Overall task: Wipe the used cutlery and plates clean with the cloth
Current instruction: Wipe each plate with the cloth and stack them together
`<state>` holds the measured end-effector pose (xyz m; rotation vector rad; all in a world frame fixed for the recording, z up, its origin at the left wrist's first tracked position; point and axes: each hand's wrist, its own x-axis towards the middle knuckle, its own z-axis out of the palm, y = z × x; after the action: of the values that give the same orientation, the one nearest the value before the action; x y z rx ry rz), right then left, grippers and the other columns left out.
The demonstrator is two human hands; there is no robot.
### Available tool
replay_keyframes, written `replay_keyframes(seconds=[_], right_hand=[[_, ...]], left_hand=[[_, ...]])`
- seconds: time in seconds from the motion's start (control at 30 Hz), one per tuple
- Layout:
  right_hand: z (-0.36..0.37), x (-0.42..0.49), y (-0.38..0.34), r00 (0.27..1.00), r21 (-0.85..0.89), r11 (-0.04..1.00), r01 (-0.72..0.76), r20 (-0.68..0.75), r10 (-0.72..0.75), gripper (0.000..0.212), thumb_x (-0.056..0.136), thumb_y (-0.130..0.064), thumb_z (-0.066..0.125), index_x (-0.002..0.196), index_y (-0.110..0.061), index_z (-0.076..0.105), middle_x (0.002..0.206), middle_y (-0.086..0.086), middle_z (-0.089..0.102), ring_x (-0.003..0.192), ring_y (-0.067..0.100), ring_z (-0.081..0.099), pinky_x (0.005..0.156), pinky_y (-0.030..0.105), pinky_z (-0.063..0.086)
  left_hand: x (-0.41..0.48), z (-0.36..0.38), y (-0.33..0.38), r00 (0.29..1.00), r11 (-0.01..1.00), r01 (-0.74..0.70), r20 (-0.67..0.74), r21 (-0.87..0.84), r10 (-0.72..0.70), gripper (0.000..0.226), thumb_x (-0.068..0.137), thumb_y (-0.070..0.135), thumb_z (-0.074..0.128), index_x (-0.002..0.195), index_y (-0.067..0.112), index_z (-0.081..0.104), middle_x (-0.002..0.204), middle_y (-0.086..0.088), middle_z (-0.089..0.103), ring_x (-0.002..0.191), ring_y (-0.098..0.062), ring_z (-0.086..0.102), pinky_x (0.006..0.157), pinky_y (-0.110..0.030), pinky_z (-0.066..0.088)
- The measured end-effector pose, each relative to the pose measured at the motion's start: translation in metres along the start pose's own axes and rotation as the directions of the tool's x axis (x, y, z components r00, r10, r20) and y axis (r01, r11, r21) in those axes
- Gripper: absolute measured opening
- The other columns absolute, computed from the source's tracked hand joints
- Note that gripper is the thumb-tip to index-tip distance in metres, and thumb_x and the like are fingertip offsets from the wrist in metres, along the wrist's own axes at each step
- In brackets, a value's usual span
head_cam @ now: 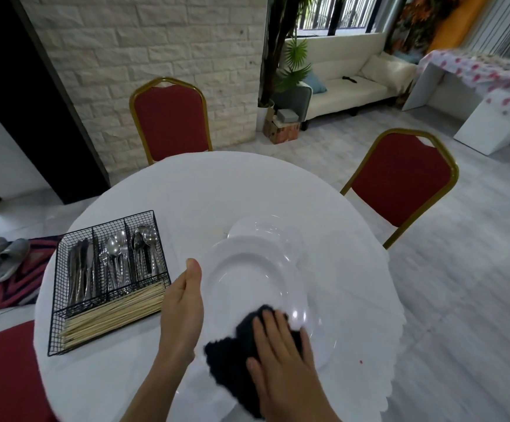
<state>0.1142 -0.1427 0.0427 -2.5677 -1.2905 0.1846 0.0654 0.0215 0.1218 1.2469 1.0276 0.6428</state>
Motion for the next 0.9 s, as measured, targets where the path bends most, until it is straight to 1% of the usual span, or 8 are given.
replay_keyframes(seconds=[0.13,0.2,0.3,0.43,0.6,0.77,0.83,0.9], right_hand=[[-0.001,-0.002,-0.028,0.992,0.133,0.987,0.095,0.069,-0.105,0.06,0.106,-0.047,0.012,0.152,-0.024,0.042,0.158,-0.001,0.044,0.147,0.018,0.036,0.11,0.035,0.029],[-0.013,0.013,-0.033,0.983,0.185,0.968,0.17,0.032,-0.179,0.059,0.106,-0.049,0.007,0.161,-0.029,0.012,0.169,-0.005,0.014,0.156,0.014,0.01,0.119,0.035,0.014],[-0.025,0.041,-0.021,0.987,0.182,0.97,0.161,0.001,-0.164,0.059,0.104,-0.047,0.007,0.159,-0.032,-0.008,0.168,-0.01,-0.016,0.153,0.01,-0.022,0.122,0.041,-0.01],[-0.02,0.074,0.013,0.996,-0.042,0.998,-0.037,-0.087,0.033,0.061,0.105,-0.043,0.01,0.163,-0.023,0.004,0.17,0.0,-0.002,0.157,0.023,-0.006,0.124,0.051,-0.003],[-0.004,0.06,0.029,0.987,-0.067,0.989,-0.129,-0.102,0.122,0.061,0.106,-0.042,0.017,0.163,-0.021,0.01,0.17,-0.001,0.005,0.157,0.022,0.001,0.123,0.049,0.007],[0.018,0.023,0.012,0.987,-0.02,0.995,-0.101,-0.125,0.098,0.06,0.104,-0.038,0.028,0.159,-0.014,0.025,0.168,0.008,0.02,0.155,0.029,0.017,0.118,0.043,0.013],[0.019,0.014,0.005,0.987,0.005,0.996,-0.087,-0.135,0.087,0.058,0.106,-0.038,0.026,0.155,-0.01,0.035,0.164,0.012,0.03,0.152,0.029,0.021,0.117,0.044,0.015],[0.016,0.006,-0.003,0.987,0.02,0.999,-0.03,-0.158,0.033,0.06,0.107,-0.041,0.02,0.146,-0.007,0.05,0.155,0.014,0.045,0.146,0.029,0.032,0.115,0.045,0.021]], left_hand=[[-0.008,0.008,-0.006,0.999,0.999,0.03,0.029,-0.012,-0.029,0.034,0.105,0.046,0.039,0.074,0.039,0.053,0.06,0.031,0.06,0.06,0.021,0.053,0.07,-0.015,0.033],[-0.012,0.014,-0.011,0.995,0.996,0.083,0.06,-0.014,-0.082,0.036,0.106,0.043,0.038,0.078,0.036,0.058,0.056,0.034,0.063,0.06,0.023,0.057,0.069,-0.016,0.037],[-0.009,0.018,-0.025,0.981,0.986,0.168,0.095,-0.004,-0.167,0.041,0.104,0.049,0.039,0.087,0.029,0.071,0.079,0.017,0.076,0.09,-0.001,0.069,0.083,-0.028,0.049],[-0.017,0.014,-0.03,0.971,0.977,0.214,0.111,-0.005,-0.212,0.04,0.104,0.053,0.035,0.103,0.034,0.07,0.106,0.017,0.072,0.104,-0.004,0.063,0.103,-0.035,0.044],[-0.012,0.0,-0.014,0.983,0.984,0.178,0.053,-0.002,-0.177,0.037,0.104,0.048,0.038,0.081,0.037,0.063,0.064,0.028,0.071,0.082,-0.004,0.064,0.075,-0.034,0.049],[-0.001,-0.016,-0.006,0.992,0.992,0.124,-0.005,-0.004,-0.124,0.038,0.103,0.051,0.038,0.084,0.035,0.066,0.073,0.025,0.073,0.087,-0.003,0.064,0.077,-0.029,0.047],[0.004,-0.021,-0.007,0.992,0.991,0.126,-0.018,-0.038,-0.127,0.033,0.103,0.051,0.038,0.102,0.032,0.065,0.092,0.028,0.067,0.104,-0.007,0.057,0.094,-0.028,0.04],[0.008,-0.024,-0.009,0.987,0.986,0.156,-0.019,-0.057,-0.158,0.051,0.101,0.056,0.038,0.137,0.025,0.057,0.134,0.017,0.057,0.134,-0.012,0.044,0.111,-0.036,0.029]])
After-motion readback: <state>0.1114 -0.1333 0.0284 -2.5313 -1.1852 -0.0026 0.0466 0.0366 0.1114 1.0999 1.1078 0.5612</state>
